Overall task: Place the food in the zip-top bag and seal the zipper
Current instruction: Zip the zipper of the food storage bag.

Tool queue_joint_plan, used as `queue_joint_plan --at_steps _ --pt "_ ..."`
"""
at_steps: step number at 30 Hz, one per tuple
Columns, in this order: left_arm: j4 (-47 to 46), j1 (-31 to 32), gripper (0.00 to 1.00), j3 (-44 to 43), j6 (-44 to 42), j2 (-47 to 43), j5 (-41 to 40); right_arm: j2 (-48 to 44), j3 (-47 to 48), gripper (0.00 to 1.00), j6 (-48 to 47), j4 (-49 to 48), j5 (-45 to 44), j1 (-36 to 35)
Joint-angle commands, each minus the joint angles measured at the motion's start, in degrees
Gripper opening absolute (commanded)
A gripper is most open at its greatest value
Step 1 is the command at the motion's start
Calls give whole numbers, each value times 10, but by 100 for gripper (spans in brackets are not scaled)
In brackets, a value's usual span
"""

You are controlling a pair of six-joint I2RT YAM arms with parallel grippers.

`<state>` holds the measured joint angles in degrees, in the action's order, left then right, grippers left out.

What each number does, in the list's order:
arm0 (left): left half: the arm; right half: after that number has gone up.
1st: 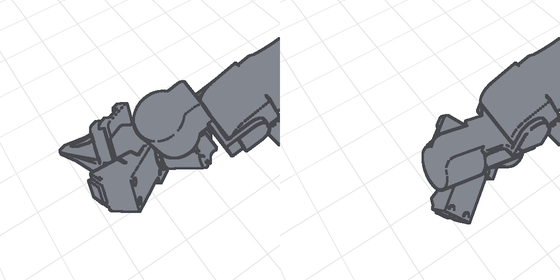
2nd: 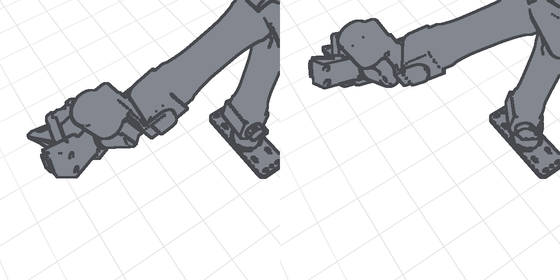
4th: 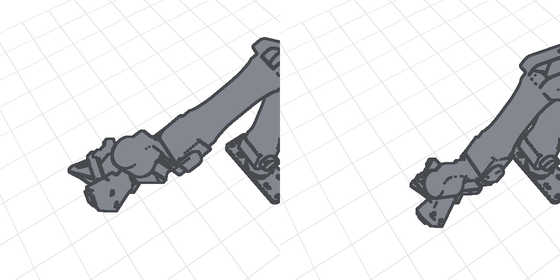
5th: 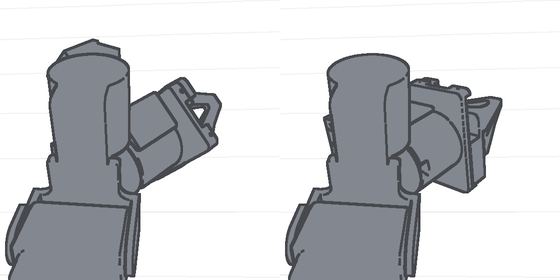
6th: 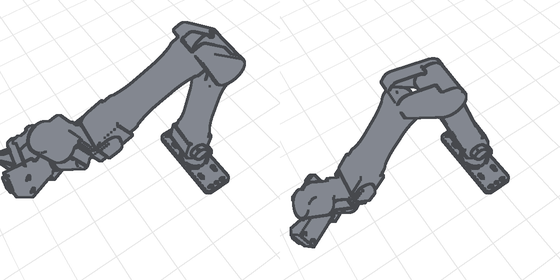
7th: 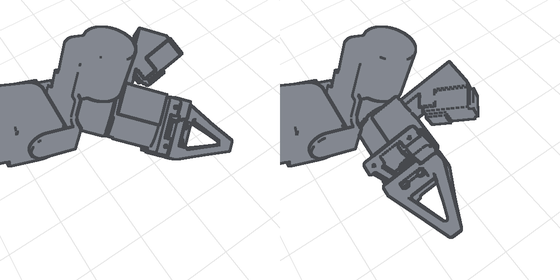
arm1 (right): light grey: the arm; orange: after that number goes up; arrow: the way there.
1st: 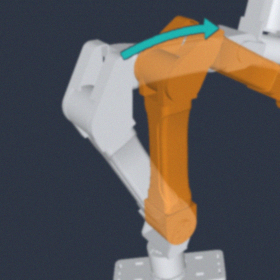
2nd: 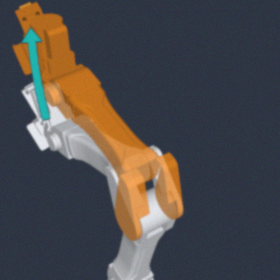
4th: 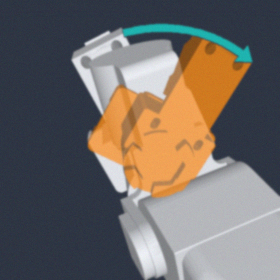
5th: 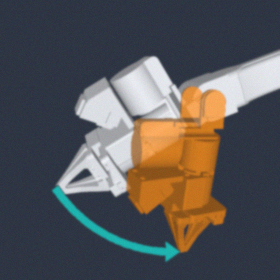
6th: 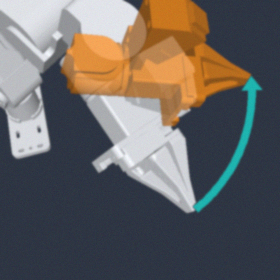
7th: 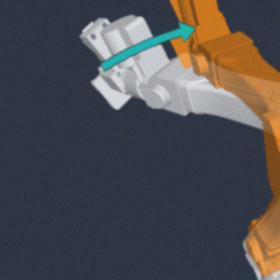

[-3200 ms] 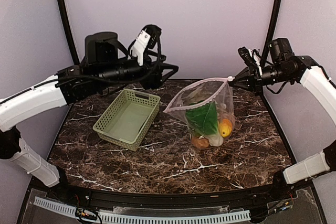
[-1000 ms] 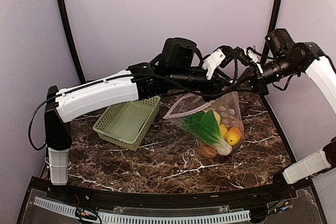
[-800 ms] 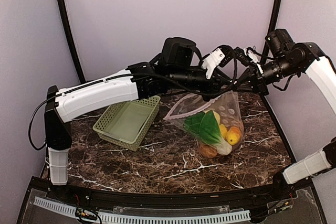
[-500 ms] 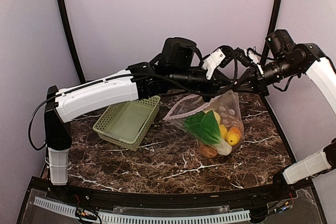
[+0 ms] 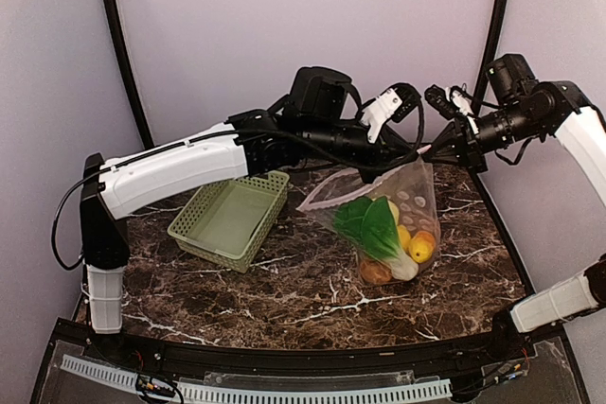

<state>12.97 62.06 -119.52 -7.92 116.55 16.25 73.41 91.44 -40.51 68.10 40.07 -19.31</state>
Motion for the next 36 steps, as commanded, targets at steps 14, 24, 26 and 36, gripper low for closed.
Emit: queue_joint_plan --at_steps 14,24,26,36 --pt "-4 -27 4 252 12 -185 -47 42 3 0 -28 -71 38 141" --pt "-37 -34 4 380 27 -265 -67 62 -1 0 -19 -88 37 151" --pt "-42 -37 4 400 30 -277 -71 64 -2 0 -17 -91 36 151" --pt "-68 -49 4 470 43 -318 -84 69 -11 0 -13 -95 41 151"
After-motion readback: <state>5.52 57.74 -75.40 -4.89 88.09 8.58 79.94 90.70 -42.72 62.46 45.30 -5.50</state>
